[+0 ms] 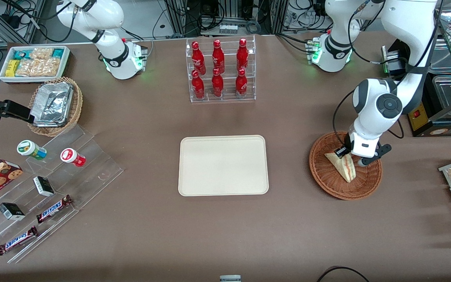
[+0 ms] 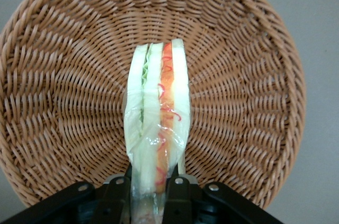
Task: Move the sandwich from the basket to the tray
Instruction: 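Lift the sandwich and carry it with the left gripper over the cream tray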
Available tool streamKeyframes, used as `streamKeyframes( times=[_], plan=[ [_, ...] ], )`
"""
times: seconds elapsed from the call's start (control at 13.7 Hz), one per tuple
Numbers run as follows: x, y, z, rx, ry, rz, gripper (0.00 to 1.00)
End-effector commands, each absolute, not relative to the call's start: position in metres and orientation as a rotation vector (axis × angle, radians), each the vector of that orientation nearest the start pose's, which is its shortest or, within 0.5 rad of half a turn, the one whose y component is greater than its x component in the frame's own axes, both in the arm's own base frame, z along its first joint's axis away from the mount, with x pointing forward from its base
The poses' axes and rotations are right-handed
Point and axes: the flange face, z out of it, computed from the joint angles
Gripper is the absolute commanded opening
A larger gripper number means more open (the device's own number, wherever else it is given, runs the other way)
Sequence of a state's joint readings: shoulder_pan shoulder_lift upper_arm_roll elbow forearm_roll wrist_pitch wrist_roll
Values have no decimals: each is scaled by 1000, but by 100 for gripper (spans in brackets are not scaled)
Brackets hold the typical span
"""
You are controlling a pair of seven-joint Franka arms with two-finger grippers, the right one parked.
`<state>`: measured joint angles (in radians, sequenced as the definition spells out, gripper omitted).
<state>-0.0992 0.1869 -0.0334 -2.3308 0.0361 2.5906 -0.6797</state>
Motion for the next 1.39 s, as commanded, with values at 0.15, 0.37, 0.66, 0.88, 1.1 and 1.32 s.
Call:
streamKeyframes(
  times=[0.15,0.37,0.66,0.88,1.1,1.32],
  plan=[
    [532,-76,335,-3027,-776,-72,23],
    [544,-109,390,-3000,-705,62,23],
    [540,-190,449,-3010,-590,104,23],
    [529,-268,445,-3063,-489,112,23],
    [521,-352,437,-3127,-324,132,23],
    [514,-420,408,-3134,-206,147,23]
  ],
)
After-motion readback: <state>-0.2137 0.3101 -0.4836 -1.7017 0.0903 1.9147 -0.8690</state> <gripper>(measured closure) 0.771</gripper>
